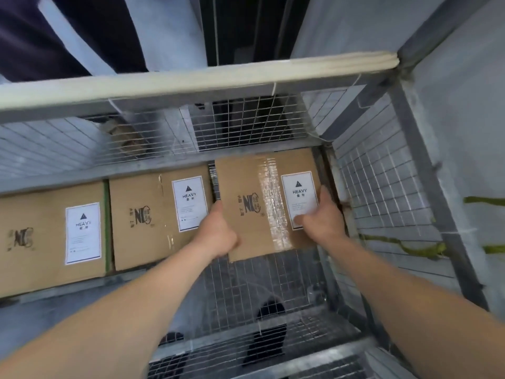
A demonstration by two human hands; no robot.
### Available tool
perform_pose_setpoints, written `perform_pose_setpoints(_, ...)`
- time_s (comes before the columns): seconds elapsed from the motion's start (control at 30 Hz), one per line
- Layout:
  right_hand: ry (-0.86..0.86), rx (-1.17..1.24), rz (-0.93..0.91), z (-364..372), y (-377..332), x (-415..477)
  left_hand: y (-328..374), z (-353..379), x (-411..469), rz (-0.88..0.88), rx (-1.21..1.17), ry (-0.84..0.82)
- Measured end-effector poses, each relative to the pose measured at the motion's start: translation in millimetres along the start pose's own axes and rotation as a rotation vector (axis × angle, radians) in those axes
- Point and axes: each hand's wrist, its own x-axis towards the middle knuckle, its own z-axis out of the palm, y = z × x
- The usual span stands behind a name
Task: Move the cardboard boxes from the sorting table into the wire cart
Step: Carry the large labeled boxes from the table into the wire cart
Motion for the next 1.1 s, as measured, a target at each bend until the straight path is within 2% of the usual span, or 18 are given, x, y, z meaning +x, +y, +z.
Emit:
perform_pose_setpoints(0.33, -0.051, -0.073, -0.063, 38, 8, 30, -20, 14, 36, -0.009, -0.051, -0.062)
perform_pose_setpoints(0.5, -0.055, -0.207, -0.183, 38, 10, 20, -22, 14, 30, 0.005, 0.022, -0.083)
perform_pose_setpoints(0.77, -0.075, -0.407, -0.259, 8, -15, -59, -1, -15, -49, 0.278, 0.509, 0.0)
perform_pose_setpoints(0.9, 0.001, -0.465, -0.344, -28, -47, -129, 16, -55, -110, 0.398, 0.755, 0.048)
perform_pose_setpoints(1.1, 0.132, -0.504, -0.314, -92, -95, -249, 53, -117, -221, 0.572, 0.982, 0.114)
